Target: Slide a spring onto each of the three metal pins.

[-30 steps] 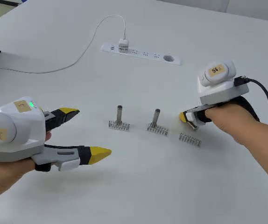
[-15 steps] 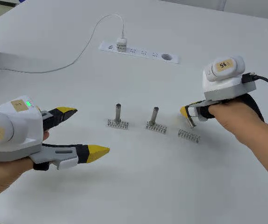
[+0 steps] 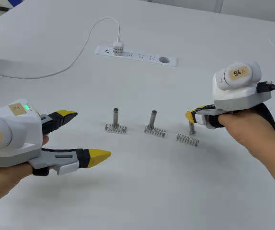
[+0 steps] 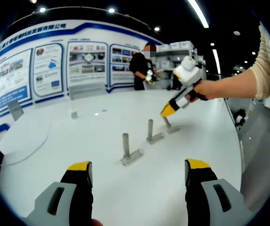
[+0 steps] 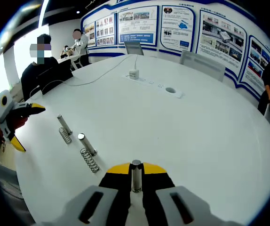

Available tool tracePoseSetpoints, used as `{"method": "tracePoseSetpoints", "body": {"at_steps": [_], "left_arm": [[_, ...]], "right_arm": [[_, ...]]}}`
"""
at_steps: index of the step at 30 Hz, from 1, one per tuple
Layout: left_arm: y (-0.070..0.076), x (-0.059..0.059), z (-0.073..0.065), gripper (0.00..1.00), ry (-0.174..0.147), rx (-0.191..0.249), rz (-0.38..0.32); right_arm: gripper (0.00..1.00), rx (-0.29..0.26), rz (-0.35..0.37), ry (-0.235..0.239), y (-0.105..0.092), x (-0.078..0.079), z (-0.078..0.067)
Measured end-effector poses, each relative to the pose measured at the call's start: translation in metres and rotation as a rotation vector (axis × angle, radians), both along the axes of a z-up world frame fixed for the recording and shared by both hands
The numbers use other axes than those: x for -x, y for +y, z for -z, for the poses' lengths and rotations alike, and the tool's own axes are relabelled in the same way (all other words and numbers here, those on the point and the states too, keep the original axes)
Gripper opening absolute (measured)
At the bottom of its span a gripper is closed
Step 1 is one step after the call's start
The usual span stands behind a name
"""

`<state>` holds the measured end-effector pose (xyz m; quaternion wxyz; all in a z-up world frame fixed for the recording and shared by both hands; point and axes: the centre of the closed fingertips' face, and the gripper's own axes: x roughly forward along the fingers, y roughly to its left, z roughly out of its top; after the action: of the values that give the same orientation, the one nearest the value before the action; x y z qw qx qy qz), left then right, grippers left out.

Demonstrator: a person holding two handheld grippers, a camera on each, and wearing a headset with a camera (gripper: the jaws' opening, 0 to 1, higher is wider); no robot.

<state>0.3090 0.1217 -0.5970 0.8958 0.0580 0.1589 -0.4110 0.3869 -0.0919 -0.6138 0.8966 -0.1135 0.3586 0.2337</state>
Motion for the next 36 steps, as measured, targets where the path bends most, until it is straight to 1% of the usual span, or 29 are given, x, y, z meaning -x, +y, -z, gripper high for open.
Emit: {"method": "tracePoseSetpoints", "body": {"at_steps": [13, 17, 23, 26, 36], "left_arm": [[-0.001, 0.001, -0.002, 0.82, -0.005, -0.002, 0.000], [-0.002, 0.001, -0.003, 0.82, -0.007, 0.001, 0.001], [-0.002, 0.001, -0.004, 0.81, -0.007, 0.000, 0.003], [-0.002, 0.001, -0.004, 0.81, -0.009, 0.001, 0.002], [-0.003, 0.001, -0.003, 0.81, -0.007, 0.001, 0.004]], "right_arm": [[0.09, -0.009, 0.002, -0.037, -0.003, 0.010, -0.004], [0.09, -0.016, -0.004, -0.059, -0.004, 0.012, -0.003], [0.09, -0.013, -0.005, -0.055, -0.004, 0.014, -0.003], [0.09, -0.023, -0.005, -0.050, -0.002, 0.016, -0.003], [0.09, -0.016, -0.003, -0.050, -0.003, 0.018, -0.004]]}}
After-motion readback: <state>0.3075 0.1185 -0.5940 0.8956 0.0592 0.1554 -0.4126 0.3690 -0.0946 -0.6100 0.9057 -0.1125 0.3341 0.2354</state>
